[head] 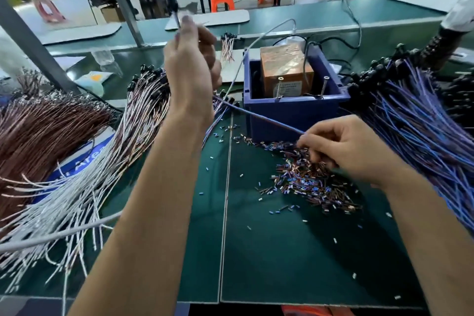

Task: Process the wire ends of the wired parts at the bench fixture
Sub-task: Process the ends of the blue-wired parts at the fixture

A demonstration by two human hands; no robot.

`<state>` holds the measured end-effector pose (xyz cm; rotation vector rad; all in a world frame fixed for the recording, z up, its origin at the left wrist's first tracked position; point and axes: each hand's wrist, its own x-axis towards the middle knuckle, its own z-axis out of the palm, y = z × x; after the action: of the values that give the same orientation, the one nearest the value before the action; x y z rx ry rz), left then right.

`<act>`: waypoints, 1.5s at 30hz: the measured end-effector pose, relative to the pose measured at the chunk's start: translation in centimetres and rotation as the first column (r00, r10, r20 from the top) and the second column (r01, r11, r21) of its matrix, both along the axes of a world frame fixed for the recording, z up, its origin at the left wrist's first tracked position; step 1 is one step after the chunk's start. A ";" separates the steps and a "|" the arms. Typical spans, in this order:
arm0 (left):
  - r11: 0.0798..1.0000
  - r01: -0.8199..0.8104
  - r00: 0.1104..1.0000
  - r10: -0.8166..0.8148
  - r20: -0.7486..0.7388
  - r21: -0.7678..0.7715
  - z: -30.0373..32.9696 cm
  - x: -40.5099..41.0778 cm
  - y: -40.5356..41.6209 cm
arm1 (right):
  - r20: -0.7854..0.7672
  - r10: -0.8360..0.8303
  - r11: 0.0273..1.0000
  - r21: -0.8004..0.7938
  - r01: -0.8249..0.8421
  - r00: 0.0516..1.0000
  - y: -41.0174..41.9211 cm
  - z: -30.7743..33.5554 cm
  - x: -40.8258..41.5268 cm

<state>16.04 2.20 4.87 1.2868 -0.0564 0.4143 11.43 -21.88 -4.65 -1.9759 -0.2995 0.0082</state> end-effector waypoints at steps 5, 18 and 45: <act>0.570 -0.271 0.922 -0.078 0.380 0.776 -5.3 -2.3 -4.7 | 0.377 -0.169 0.950 -0.182 0.252 0.911 -2.1 -0.8 1.4; 0.412 -0.134 0.933 -0.254 0.255 0.901 -11.1 -3.1 -7.8 | 0.215 -0.201 0.978 0.099 0.183 0.956 -2.2 -2.7 1.5; 0.756 0.070 0.958 -0.233 0.167 0.651 -12.1 -2.3 -6.6 | 0.022 -0.344 0.768 0.582 0.268 0.939 -3.1 -2.5 0.8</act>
<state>13.77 -4.38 -7.22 1.8900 -0.5515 0.4215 12.20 -24.99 -7.11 -1.3974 -0.0394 -0.3839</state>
